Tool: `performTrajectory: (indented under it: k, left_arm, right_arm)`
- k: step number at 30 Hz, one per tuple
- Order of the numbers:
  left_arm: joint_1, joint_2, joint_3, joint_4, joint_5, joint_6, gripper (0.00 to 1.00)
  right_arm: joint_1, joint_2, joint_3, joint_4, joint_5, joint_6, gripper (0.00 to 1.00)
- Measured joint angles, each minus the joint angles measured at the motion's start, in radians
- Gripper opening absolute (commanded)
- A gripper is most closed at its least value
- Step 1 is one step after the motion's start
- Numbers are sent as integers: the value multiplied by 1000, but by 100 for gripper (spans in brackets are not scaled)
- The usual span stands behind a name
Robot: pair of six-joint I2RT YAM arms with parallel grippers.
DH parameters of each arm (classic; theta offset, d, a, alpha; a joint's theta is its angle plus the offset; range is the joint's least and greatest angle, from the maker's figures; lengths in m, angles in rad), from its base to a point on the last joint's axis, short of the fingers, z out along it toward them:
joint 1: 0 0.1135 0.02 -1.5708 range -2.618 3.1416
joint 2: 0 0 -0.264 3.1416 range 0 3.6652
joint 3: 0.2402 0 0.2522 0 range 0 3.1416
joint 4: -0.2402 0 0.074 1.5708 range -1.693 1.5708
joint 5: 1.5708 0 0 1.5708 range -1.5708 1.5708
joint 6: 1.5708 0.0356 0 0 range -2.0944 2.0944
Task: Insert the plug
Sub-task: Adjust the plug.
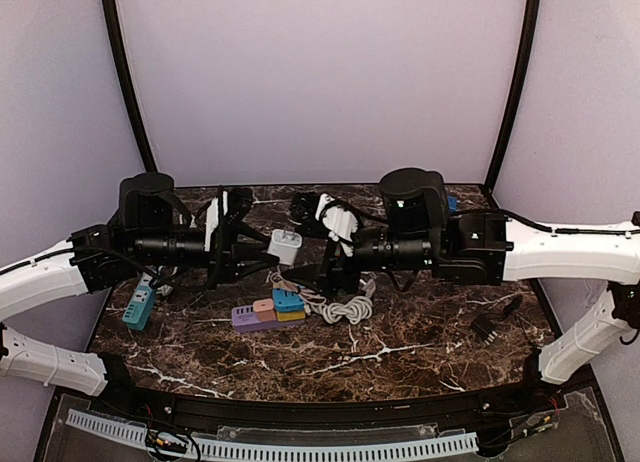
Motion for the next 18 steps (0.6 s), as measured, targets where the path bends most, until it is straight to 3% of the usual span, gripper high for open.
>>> performTrajectory:
  k: [4,8,14,18]
  left_arm:
    - [53,0,0,84,56,-143,1]
    - [108,3,0,205,102,-308,1]
    - [110,14,-1,283,135,-427,1]
    - [110,15,-2,307,146,-452,1]
  right_arm:
    - [-40,-87,-166,198,-58,70,78]
    - [-112,-107,-322,508,-154,217,75]
    - [-124,-5,-343,885,-223,392,70]
    - [-124,48,-323,1004,-253,455,55]
